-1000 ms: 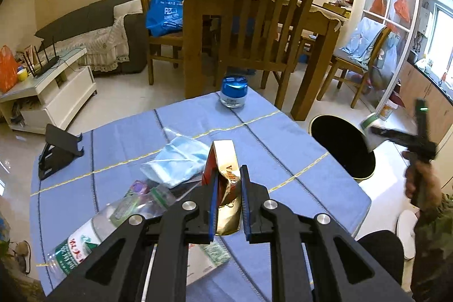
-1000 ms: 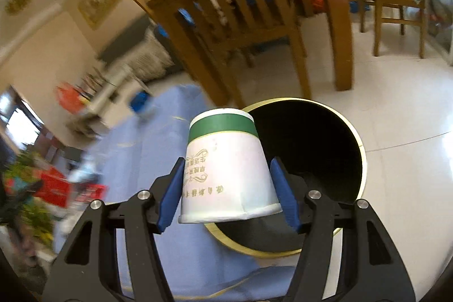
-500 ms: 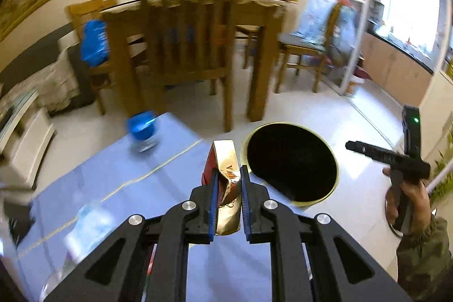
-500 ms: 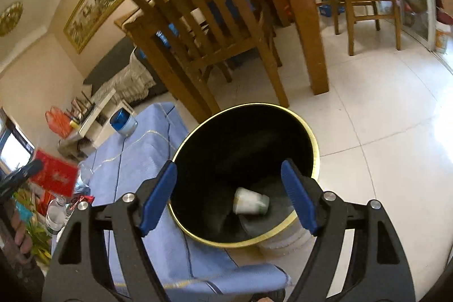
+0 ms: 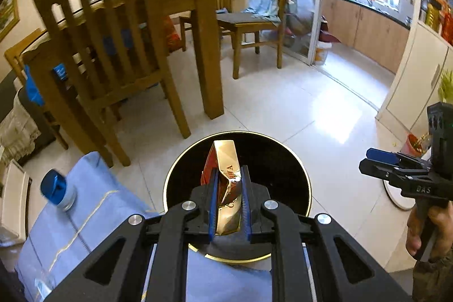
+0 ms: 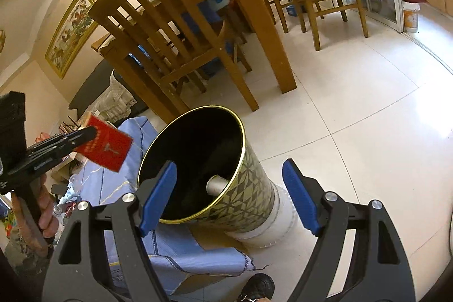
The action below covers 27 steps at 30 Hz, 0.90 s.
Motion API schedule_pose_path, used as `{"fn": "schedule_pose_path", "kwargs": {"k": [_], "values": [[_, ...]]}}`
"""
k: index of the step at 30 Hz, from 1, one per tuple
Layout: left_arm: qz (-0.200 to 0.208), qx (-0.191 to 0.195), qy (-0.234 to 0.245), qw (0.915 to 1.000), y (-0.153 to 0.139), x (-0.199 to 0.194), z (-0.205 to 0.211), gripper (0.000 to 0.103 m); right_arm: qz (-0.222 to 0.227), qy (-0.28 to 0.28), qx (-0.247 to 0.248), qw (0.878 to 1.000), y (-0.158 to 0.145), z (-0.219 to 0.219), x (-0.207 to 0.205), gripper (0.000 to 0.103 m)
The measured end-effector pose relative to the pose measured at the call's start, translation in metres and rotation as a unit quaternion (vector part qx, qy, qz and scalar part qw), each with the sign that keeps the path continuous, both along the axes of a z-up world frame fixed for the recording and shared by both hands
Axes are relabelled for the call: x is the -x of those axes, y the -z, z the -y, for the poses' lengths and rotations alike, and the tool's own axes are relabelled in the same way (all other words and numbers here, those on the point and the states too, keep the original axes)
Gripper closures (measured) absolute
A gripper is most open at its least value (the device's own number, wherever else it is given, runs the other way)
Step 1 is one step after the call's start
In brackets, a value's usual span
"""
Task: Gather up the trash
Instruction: 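Drop the paper cup into the black bin with the right tool while the left tool carries the packet there, then release the gold packet into the bin with the left tool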
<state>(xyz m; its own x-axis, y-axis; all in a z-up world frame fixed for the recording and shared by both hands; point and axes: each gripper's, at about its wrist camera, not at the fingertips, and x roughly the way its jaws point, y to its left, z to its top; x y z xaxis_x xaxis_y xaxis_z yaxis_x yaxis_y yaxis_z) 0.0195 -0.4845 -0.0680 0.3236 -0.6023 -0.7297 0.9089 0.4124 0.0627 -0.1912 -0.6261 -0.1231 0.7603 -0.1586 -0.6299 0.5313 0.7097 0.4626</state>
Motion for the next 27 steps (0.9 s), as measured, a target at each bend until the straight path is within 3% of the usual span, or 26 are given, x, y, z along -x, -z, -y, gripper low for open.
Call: {"fn": "schedule_pose_path", "kwargs": {"k": [1,2,3,7,12,15,18,20,23,27], "values": [[0.008,-0.003,0.002,1.0,0.002,0.001,0.002,0.078,-0.001,0.001,0.0,1.0,0.001,-0.001,-0.001,0.025],[0.017,-0.006,-0.003,0.9998,0.001,0.002,0.004,0.043,-0.001,0.001,0.0,1.0,0.001,-0.001,-0.001,0.025],[0.028,-0.004,-0.007,0.9996,0.001,0.004,0.006,0.017,-0.002,0.001,0.0,1.0,0.001,-0.002,-0.001,0.025],[0.034,0.01,0.0,0.9994,-0.003,0.011,0.0,0.015,0.0,0.001,0.002,1.0,-0.001,-0.004,-0.002,0.025],[0.038,0.032,-0.018,0.9986,-0.016,0.012,-0.039,0.014,0.002,-0.008,0.011,1.0,-0.014,-0.021,-0.01,0.024],[0.034,0.049,-0.053,0.9968,-0.025,0.008,-0.084,0.008,0.002,-0.023,0.015,1.0,-0.023,-0.039,-0.024,0.023],[0.04,0.063,-0.108,0.9914,-0.029,0.004,-0.155,0.007,0.003,-0.071,0.02,0.997,-0.033,-0.078,-0.057,0.021],[0.06,0.059,-0.151,0.9849,-0.027,0.004,-0.206,0.007,-0.003,-0.113,0.025,0.993,-0.036,-0.11,-0.082,0.021],[0.085,0.047,-0.23,0.9683,-0.022,-0.001,-0.291,0.007,-0.017,-0.204,0.038,0.978,-0.035,-0.182,-0.135,0.021],[0.086,0.022,-0.343,0.9353,-0.008,-0.012,-0.404,0.007,-0.035,-0.308,0.022,0.951,-0.025,-0.272,-0.197,0.021]]}}
